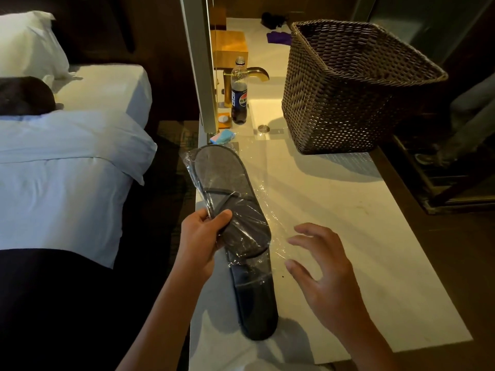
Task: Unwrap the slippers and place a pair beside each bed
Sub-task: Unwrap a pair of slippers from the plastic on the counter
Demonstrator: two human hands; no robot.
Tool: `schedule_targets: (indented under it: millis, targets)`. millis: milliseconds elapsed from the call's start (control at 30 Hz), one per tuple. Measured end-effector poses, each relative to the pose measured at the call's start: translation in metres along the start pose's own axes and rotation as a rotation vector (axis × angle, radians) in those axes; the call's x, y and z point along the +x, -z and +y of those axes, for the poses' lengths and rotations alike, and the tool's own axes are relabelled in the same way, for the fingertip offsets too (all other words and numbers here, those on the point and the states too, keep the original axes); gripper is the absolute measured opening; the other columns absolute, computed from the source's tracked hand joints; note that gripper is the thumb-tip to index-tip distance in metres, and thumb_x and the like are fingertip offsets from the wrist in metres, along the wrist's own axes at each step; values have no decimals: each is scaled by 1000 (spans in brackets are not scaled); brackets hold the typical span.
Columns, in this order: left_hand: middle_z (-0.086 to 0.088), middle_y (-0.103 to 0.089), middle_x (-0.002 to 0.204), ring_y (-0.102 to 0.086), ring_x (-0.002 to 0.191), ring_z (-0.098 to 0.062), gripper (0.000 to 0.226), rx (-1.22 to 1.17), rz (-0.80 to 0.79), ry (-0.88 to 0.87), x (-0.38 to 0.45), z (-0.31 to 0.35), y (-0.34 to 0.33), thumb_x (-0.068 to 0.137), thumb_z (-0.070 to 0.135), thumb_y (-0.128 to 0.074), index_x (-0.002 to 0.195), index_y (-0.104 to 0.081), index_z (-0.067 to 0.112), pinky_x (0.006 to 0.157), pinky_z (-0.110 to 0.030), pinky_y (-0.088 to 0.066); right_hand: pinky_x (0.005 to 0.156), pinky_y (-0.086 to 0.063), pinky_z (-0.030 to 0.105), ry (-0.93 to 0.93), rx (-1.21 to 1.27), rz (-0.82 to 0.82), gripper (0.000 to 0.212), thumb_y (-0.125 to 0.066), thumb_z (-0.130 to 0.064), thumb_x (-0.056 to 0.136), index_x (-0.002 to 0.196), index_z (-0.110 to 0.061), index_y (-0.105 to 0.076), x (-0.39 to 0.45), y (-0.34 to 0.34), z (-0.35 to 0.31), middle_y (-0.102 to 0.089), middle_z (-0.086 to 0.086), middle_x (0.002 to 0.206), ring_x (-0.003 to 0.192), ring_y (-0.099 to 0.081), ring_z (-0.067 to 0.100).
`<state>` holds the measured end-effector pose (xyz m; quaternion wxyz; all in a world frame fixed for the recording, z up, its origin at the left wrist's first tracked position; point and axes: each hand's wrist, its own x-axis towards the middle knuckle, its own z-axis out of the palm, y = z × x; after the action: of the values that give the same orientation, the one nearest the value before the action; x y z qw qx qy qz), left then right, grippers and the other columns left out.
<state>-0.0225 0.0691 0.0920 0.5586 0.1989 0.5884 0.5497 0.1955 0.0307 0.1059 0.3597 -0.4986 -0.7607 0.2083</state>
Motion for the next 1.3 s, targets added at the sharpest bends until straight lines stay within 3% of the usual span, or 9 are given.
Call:
schedule_targets:
  millis: [167, 300, 400, 467, 600, 767, 1033, 1167, 1300]
  targets:
    - [-8, -78, 78, -77, 77, -23, 8, -44, 3, 38, 1, -5, -10, 90, 10, -67, 94, -66, 3, 71, -39, -62, 93, -44, 24, 254, -169, -297, 36, -63, -36, 83, 117, -24, -63, 2, -12, -14, -62, -7, 119, 112, -54, 9]
    - [-14, -78, 93, -77, 84, -24, 16, -78, 44, 56, 3, -5, -8, 90, 10, -66, 104, -67, 2, 68, -35, -63, 72, -44, 19, 10, -69, -453, 14, -59, -26, 92, 103, -23, -67, -5, -23, -10, -66, -8, 95, 85, -59, 6]
    - [-14, -77, 96, -77, 86, -25, 21, -70, 35, 52, 2, -6, -6, 90, 11, -66, 108, -65, 1, 69, -35, -63, 62, -49, 14, -368, 211, -381, 12, -57, -19, 96, 96, -21, -69, -4, -24, -14, -69, -9, 80, 72, -67, 7]
    - [-10, -78, 89, -77, 82, -23, 18, -62, 8, 49, -1, -8, -8, 90, 11, -66, 105, -64, 1, 64, -31, -62, 57, -54, 22, -622, 494, -342, 14, -54, -18, 98, 99, -16, -68, 1, -25, -21, -74, 6, 81, 66, -70, 18]
    - [-9, -79, 88, -77, 82, -21, 14, -37, -42, 24, -5, -13, -14, 90, 11, -65, 103, -65, 5, 68, -33, -62, 52, -50, 31, -865, 824, -208, 16, -58, -22, 96, 101, -10, -69, 8, -30, -29, -75, 16, 87, 63, -67, 26]
    - [-11, -78, 99, -76, 91, -26, 21, -37, -77, 27, -6, -16, -18, 90, 11, -66, 111, -65, 9, 81, -43, -60, 54, -52, 31, -949, 934, -116, 17, -59, -18, 96, 108, -9, -66, 16, -35, -24, -73, 17, 78, 61, -66, 22]
    - [-17, -73, 102, -75, 89, -30, 20, -24, 18, 22, 42, 9, -45, 87, 14, -71, 105, -65, 7, 72, -38, -64, 59, -56, 32, -982, 1020, -74, 19, -60, -5, 94, 112, -4, -65, 4, -33, -15, -73, 21, 85, 66, -68, 26]
    - [-15, -72, 105, -73, 95, -29, 19, -50, 17, 39, 68, 16, -62, 88, 20, -70, 103, -64, 9, 82, -45, -61, 59, -57, 32, -1001, 1053, -47, 20, -61, -5, 94, 114, -4, -64, -8, -29, -5, -73, 19, 83, 67, -68, 28]
    - [-13, -73, 93, -73, 82, -24, 14, -47, 55, 45, 90, 24, -77, 88, 18, -70, 95, -67, 6, 71, -37, -63, 65, -59, 37, -1021, 1074, -51, 32, -68, -12, 85, 116, -4, -63, -22, -25, 6, -75, 20, 90, 73, -71, 33]
